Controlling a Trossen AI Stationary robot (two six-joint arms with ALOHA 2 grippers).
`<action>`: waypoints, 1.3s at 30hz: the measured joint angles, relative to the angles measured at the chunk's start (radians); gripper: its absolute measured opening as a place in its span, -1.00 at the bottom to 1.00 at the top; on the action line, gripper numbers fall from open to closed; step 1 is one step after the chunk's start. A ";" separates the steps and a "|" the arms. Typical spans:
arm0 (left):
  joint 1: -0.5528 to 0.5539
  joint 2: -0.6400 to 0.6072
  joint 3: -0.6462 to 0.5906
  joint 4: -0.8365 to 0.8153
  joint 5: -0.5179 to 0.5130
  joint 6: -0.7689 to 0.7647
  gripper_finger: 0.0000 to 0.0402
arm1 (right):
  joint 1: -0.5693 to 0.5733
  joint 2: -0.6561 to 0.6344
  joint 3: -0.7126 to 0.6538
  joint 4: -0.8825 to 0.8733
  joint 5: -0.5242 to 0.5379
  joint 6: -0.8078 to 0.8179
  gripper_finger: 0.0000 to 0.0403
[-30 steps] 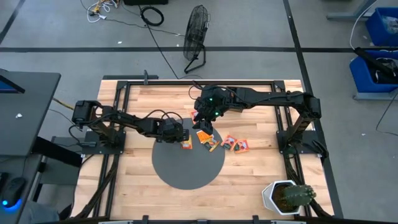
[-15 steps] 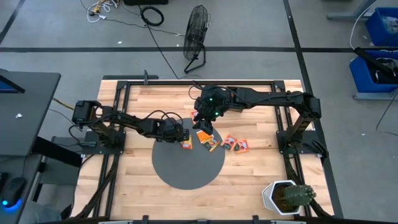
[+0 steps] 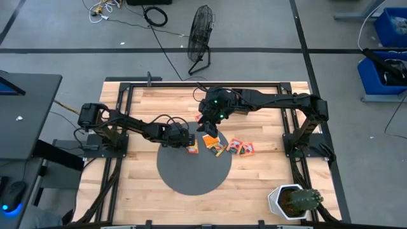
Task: Pick & Place Tea
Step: Put the yellow tea bag into the middle section of the wooden organizer
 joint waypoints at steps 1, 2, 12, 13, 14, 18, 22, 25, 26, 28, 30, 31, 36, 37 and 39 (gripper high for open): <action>0.000 0.000 0.000 -0.001 0.000 0.000 -0.44 | 0.000 0.000 0.000 0.000 0.004 0.000 0.06; 0.000 0.000 0.000 -0.003 0.000 0.000 -0.48 | 0.000 0.000 0.000 0.000 0.011 -0.001 0.06; 0.000 0.002 -0.002 -0.006 0.003 0.016 -0.97 | 0.000 0.000 0.000 0.000 0.025 -0.001 0.06; 0.000 0.002 -0.002 -0.006 0.006 0.022 -0.97 | 0.000 0.000 0.000 0.000 0.025 -0.001 0.06; 0.000 0.000 -0.002 -0.006 0.009 0.033 -0.98 | 0.000 0.000 0.000 0.000 0.025 -0.001 0.06; 0.000 -0.023 0.006 -0.010 0.012 0.085 -0.99 | -0.001 0.000 0.000 -0.001 0.025 0.000 0.06; 0.002 -0.059 0.025 -0.013 0.008 0.157 -0.99 | -0.009 0.000 0.000 -0.007 0.025 0.000 0.06; 0.000 -0.094 0.049 -0.012 0.006 0.226 -0.99 | -0.021 0.000 0.000 -0.020 0.024 0.000 0.06; -0.004 -0.104 0.059 -0.015 0.001 0.249 -0.99 | -0.027 0.000 0.000 -0.026 0.023 0.000 0.06; -0.012 -0.126 0.080 -0.018 -0.007 0.294 -0.99 | -0.039 0.000 0.000 -0.036 0.006 -0.009 0.06; -0.020 -0.148 0.110 -0.038 -0.022 0.353 -0.99 | -0.052 0.000 0.000 -0.057 -0.027 -0.030 0.06; -0.025 -0.158 0.127 -0.050 -0.028 0.390 -0.99 | -0.058 0.000 0.000 -0.068 -0.042 -0.039 0.06; -0.056 -0.195 0.230 -0.144 -0.099 0.608 -0.99 | -0.087 0.000 0.000 -0.134 -0.107 -0.074 0.06; -0.062 -0.203 0.252 -0.178 -0.112 0.649 -0.99 | -0.092 0.000 0.000 -0.140 -0.116 -0.078 0.06; -0.073 -0.205 0.302 -0.178 -0.144 0.732 -1.00 | -0.100 0.000 0.000 -0.150 -0.132 -0.081 0.06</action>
